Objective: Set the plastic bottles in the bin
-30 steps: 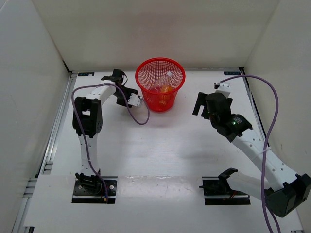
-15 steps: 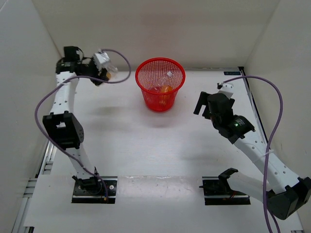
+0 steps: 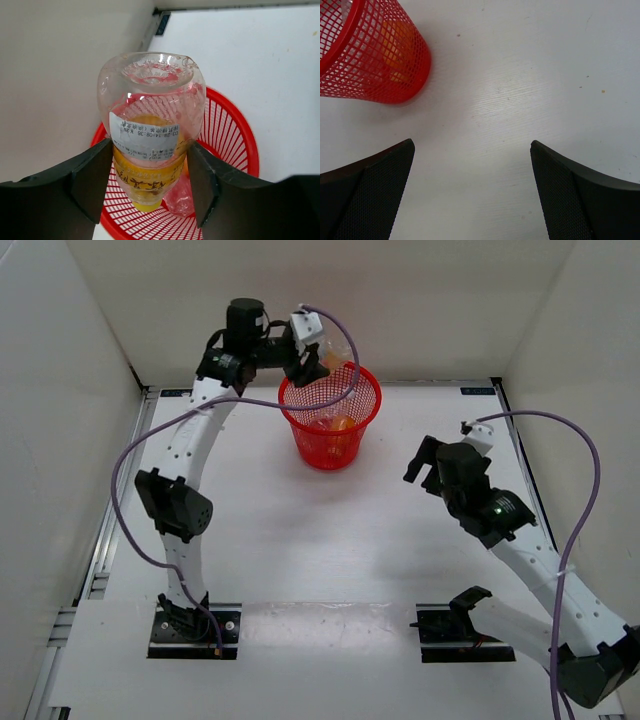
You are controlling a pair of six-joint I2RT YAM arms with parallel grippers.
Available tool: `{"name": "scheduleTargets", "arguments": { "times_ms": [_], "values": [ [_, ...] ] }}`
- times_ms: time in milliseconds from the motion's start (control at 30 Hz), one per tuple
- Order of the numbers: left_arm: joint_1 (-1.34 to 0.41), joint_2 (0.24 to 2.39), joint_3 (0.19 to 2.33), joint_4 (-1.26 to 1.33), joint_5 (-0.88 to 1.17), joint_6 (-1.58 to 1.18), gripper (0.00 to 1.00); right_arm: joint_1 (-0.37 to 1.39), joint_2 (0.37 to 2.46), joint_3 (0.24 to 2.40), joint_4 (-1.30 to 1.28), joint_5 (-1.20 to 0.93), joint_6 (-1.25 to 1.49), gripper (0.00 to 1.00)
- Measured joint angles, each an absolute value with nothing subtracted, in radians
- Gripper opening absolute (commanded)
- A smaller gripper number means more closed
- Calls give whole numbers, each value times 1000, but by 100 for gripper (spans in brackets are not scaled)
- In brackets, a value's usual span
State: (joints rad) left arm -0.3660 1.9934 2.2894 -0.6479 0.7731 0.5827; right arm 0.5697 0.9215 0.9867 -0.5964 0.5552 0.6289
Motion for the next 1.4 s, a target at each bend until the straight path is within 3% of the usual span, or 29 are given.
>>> {"name": "scheduleTargets", "arguments": {
  "times_ms": [33,67,333,500,600,700,933,1133,1267,1400],
  "values": [
    [-373,2014,2281,-651,762,587,82,570,903,983,-604,555,633,100],
    [-377,2036,2269,-652,743,591,100,570,886,983,-611,555,637,100],
    [-402,2076,2236,-680,596,584,100,570,795,983,-624,546,618,100],
    [-425,1954,2175,-687,479,552,100,570,761,983,-643,522,605,100],
    [-432,1848,2135,-671,298,494,100,570,748,984,-657,493,587,100],
    [-392,1663,1977,-647,73,436,100,570,749,986,-688,446,567,100],
    [-126,1124,1231,-661,-389,364,100,570,768,947,-753,279,589,100],
    [-11,820,770,-911,-385,289,100,570,650,830,-762,268,692,100],
    [62,616,629,-1004,-379,263,100,570,600,807,-785,294,774,100],
    [82,558,596,-1047,-417,223,100,570,562,788,-830,306,836,100]
  ]
}}
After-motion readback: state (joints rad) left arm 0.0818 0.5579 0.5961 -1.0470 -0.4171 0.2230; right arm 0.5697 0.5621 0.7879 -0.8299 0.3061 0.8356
